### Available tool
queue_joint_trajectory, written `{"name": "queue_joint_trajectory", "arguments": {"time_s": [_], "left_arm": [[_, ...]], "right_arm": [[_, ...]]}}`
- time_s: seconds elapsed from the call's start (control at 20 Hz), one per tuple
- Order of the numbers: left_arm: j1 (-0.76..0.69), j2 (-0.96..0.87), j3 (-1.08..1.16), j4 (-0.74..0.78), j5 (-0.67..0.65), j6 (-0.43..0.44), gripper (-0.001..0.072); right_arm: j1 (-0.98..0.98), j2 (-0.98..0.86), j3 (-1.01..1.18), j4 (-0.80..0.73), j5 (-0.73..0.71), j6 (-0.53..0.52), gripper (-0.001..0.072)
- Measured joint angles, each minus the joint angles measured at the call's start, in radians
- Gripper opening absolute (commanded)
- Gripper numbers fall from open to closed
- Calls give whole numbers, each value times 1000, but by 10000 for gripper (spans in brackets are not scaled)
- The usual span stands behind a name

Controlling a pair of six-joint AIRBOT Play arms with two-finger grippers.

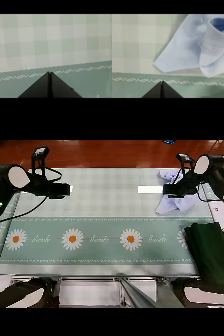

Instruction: Fold the shirts.

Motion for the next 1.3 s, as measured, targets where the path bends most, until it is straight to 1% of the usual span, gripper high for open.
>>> {"name": "queue_joint_trajectory", "arguments": {"time_s": [0.9, 1.05, 1.1, 1.15, 1.2, 1.25, 1.3], "left_arm": [[0, 0, 0, 0, 3, 0, 21], [0, -2, 0, 0, 43, 0, 22], [0, -4, 0, 0, 68, 0, 40], [1, -7, 0, 0, 105, 3, 139], [4, -13, 0, 0, 153, 13, 342], [8, -19, 0, 2, 206, 32, 503], [15, -24, 0, 8, 275, 61, 508]], "right_arm": [[0, 0, 0, 0, -4, 0, 21], [0, 0, 0, 0, -39, 0, 23], [0, 0, 0, 0, -56, 0, 59], [0, 0, 0, -2, -83, 0, 249], [0, 0, 0, -10, -116, 0, 427], [0, 0, 0, -29, -159, 0, 413], [0, 0, 0, -61, -206, 3, 413]]}}
